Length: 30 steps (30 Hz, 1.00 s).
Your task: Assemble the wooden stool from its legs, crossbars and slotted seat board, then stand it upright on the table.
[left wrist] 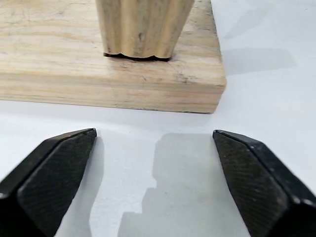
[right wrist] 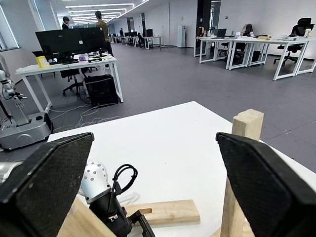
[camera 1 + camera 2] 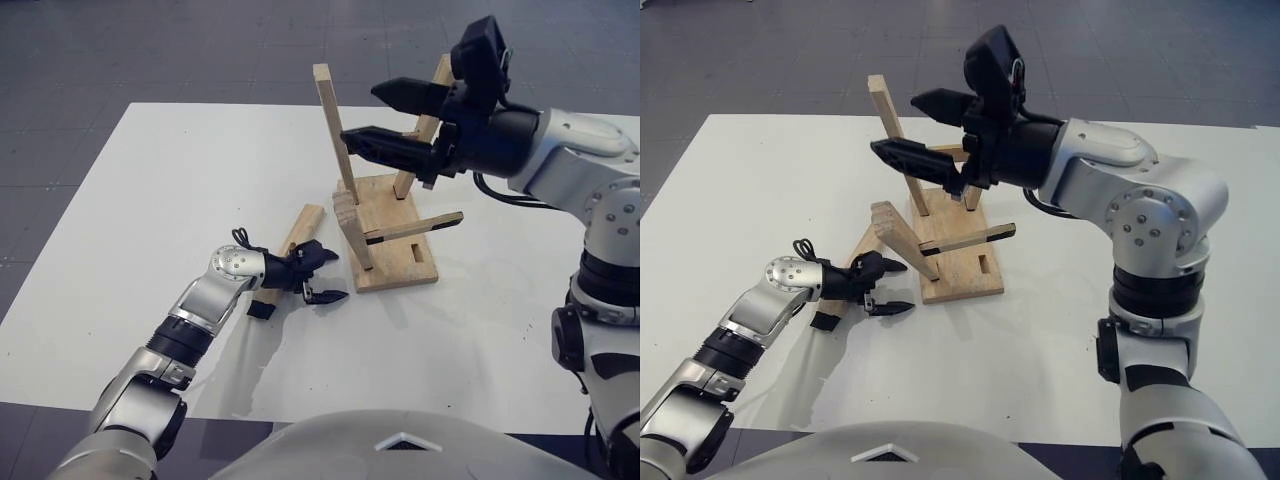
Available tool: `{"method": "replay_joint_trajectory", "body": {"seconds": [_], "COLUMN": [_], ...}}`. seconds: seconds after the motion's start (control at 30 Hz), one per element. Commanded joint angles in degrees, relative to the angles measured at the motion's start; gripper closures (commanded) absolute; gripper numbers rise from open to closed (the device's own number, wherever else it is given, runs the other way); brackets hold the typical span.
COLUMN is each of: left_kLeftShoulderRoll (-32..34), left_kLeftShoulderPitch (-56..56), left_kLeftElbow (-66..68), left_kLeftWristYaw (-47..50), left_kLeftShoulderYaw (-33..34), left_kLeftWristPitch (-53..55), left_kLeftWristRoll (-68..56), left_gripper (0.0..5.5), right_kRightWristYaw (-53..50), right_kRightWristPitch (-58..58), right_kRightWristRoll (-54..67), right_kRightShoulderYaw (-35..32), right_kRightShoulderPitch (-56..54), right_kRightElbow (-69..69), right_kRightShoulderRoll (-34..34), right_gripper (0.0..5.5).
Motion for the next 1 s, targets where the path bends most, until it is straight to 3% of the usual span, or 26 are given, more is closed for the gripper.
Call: {"method": "replay_joint_trajectory", "body": {"seconds": [0.03,0.3,0.4,0.77,0.83,1.0], "left_kLeftShoulderRoll": [-1.7,-6.3,-6.4,-0.2,-0.2,0.1], "left_kLeftShoulderPitch": [-0.2,5.4,8.1,9.3,9.9,13.2], "left_kLeftElbow": [-0.5,-4.0,-6.1,-24.7,-27.3,-31.5], "left_kLeftWristYaw": [2.1,11.0,12.2,16.5,18.1,23.2], "left_kLeftShoulderYaw": [1.7,6.3,6.9,23.4,24.3,25.9], "left_kLeftWristPitch": [1.7,4.2,4.5,17.3,19.3,25.3], "left_kLeftWristRoll": [1.1,0.9,1.2,-7.0,-7.4,-6.8], "left_gripper": [1.06,1.06,1.06,1.06,1.06,1.06], "right_kRightWristYaw": [-0.3,3.8,5.1,6.8,10.0,18.4], "right_kRightWristPitch": [1.0,0.3,-2.1,-11.4,-13.7,-23.4], "right_kRightWristRoll": [0.7,-5.0,-8.7,-22.7,-25.5,-38.4], "right_kRightShoulderYaw": [0.6,10.8,11.3,-2.3,-1.1,10.5], "right_kRightShoulderPitch": [-3.8,-5.6,-5.1,14.9,20.4,35.5], "right_kRightElbow": [1.0,2.8,4.2,11.8,13.9,14.2], "right_kRightShoulderRoll": [2.8,6.5,5.6,-11.9,-15.3,-25.1], "right_gripper": [1.27,2.91,3.54,3.54,3.54,3.54]}}
